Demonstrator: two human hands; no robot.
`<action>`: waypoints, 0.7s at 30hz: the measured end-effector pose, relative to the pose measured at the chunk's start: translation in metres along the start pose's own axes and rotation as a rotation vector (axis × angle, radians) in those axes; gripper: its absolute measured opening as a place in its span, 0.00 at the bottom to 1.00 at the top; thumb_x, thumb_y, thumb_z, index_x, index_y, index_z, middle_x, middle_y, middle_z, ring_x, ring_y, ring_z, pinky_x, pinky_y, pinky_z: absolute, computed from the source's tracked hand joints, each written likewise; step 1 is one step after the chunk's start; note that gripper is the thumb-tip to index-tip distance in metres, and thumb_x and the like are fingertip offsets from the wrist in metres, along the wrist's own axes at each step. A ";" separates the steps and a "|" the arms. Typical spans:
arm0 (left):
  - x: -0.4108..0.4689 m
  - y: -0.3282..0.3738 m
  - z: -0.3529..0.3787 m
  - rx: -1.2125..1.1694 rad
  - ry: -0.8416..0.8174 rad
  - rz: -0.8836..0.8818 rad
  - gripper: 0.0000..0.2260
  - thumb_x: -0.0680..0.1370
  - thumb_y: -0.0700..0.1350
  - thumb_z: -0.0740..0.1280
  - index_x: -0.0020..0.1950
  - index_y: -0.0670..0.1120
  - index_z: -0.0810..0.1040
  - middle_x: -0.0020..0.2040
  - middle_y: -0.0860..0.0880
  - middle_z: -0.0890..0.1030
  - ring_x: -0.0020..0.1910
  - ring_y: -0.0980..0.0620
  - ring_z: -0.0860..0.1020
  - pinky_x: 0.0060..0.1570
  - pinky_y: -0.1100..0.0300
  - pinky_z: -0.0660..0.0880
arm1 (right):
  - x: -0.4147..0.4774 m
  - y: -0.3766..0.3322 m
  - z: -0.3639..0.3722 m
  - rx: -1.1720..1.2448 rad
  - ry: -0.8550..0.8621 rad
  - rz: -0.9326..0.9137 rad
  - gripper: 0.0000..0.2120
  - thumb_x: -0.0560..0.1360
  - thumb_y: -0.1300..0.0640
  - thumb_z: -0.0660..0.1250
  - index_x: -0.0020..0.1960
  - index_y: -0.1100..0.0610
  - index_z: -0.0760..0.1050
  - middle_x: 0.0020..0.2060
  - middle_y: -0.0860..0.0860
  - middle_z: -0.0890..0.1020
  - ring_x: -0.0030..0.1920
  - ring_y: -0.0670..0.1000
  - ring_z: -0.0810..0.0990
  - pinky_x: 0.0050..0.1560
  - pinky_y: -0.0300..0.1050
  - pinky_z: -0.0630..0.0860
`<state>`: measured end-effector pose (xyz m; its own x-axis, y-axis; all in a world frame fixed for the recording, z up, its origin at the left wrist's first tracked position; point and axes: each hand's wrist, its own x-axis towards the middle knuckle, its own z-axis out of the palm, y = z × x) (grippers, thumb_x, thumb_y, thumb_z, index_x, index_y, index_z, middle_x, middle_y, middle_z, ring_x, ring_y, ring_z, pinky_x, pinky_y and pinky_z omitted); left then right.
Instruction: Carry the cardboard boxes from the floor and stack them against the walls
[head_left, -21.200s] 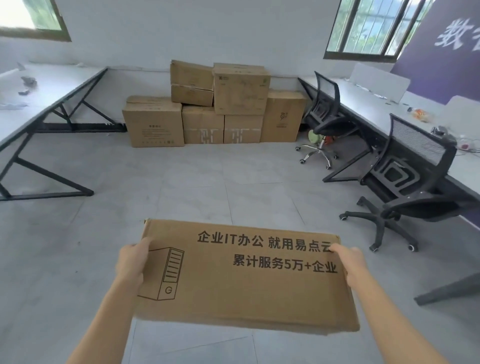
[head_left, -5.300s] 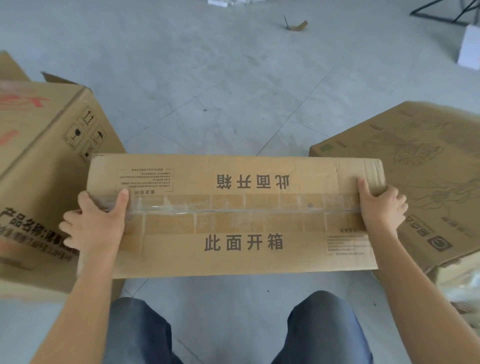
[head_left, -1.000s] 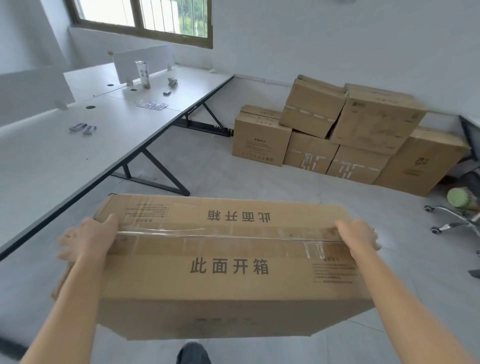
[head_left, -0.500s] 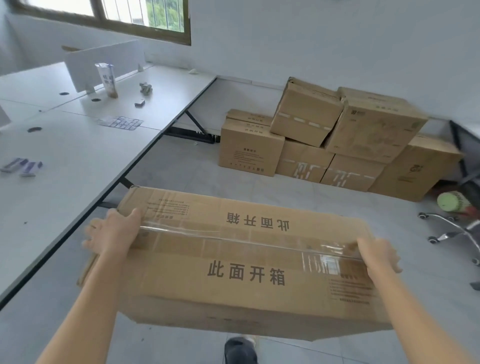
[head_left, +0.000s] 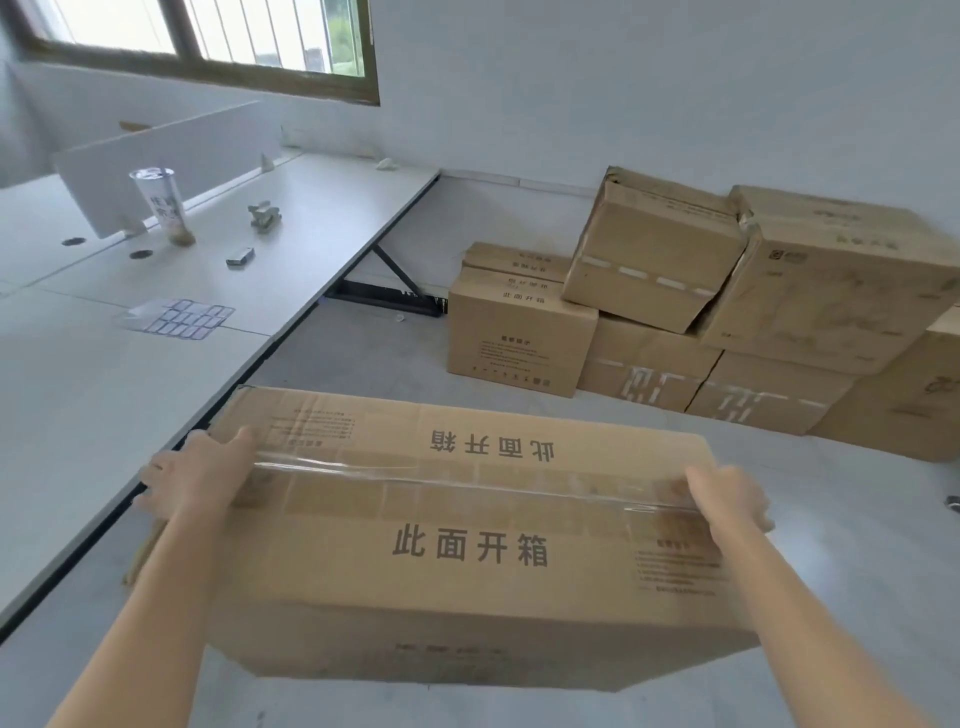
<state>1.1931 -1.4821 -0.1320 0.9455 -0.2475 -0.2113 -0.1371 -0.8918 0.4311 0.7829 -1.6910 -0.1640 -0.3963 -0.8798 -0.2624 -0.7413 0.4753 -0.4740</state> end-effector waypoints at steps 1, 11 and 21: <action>0.008 0.012 0.003 0.003 0.001 -0.011 0.26 0.77 0.55 0.57 0.69 0.39 0.67 0.67 0.31 0.65 0.67 0.37 0.61 0.65 0.43 0.59 | 0.013 -0.013 0.004 0.005 -0.005 -0.010 0.19 0.74 0.50 0.58 0.57 0.62 0.73 0.55 0.61 0.75 0.57 0.62 0.71 0.60 0.54 0.65; 0.124 0.155 0.060 -0.051 0.032 -0.021 0.25 0.76 0.55 0.59 0.66 0.39 0.68 0.64 0.32 0.67 0.65 0.37 0.63 0.64 0.43 0.59 | 0.147 -0.159 0.045 0.041 -0.006 -0.101 0.12 0.73 0.52 0.59 0.50 0.61 0.70 0.55 0.61 0.75 0.54 0.62 0.73 0.53 0.51 0.68; 0.248 0.348 0.106 -0.025 -0.059 0.063 0.26 0.77 0.56 0.58 0.67 0.38 0.69 0.65 0.33 0.67 0.66 0.37 0.63 0.65 0.44 0.59 | 0.274 -0.307 0.047 -0.075 0.064 -0.015 0.23 0.75 0.51 0.57 0.66 0.63 0.68 0.64 0.62 0.68 0.64 0.61 0.66 0.63 0.55 0.63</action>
<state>1.3487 -1.8935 -0.1273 0.9162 -0.3251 -0.2344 -0.1873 -0.8643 0.4669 0.9272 -2.0774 -0.1300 -0.4175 -0.8864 -0.2002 -0.7845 0.4628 -0.4128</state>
